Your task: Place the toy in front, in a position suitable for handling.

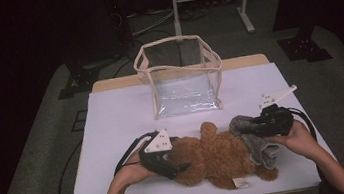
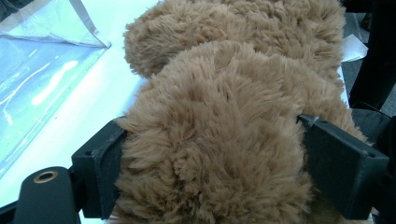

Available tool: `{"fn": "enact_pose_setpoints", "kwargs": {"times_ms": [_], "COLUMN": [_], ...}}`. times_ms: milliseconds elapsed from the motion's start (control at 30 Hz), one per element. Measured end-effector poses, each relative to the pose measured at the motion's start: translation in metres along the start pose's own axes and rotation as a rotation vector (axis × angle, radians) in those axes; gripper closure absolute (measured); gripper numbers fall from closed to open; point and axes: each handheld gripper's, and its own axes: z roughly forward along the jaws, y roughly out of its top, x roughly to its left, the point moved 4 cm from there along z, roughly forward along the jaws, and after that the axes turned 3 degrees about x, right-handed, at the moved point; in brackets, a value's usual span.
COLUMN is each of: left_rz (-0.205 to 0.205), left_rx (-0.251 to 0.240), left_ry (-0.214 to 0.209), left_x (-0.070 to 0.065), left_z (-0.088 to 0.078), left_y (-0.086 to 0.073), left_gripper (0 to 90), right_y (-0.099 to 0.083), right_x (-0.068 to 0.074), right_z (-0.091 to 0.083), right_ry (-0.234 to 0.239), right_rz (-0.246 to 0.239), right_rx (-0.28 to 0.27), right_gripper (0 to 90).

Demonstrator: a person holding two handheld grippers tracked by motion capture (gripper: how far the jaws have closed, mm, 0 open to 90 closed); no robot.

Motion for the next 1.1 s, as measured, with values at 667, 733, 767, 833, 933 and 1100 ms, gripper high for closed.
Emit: {"fn": "enact_pose_setpoints", "kwargs": {"times_ms": [667,733,767,833,933,1100], "left_rz": [0.013,0.016,0.021,0.012,0.009,-0.018], "left_rx": [0.003,0.004,0.007,-0.004,-0.026,-0.007], "left_ry": [0.022,0.025,0.026,0.028,0.023,0.026], "left_x": [0.000,0.001,0.001,0.002,0.006,0.011], "left_z": [0.001,0.001,0.000,-0.003,-0.015,-0.021], "left_y": [0.002,0.002,0.002,0.002,0.002,-0.009], "left_gripper": [14.6,14.6,14.6,14.6,14.4,14.6], "right_y": [0.054,0.060,0.062,0.062,0.058,0.048], "right_x": [0.065,0.071,0.073,0.072,0.064,0.051], "right_z": [0.039,0.049,0.053,0.059,0.057,0.046], "right_ry": [0.107,0.114,0.115,0.103,0.116,0.125], "right_rz": [-0.213,-0.243,-0.258,-0.271,-0.224,-0.166], "right_rx": [0.062,0.079,0.089,0.107,0.097,0.069], "right_gripper": [67.6,67.5,67.5,67.6,67.8,67.9]}}
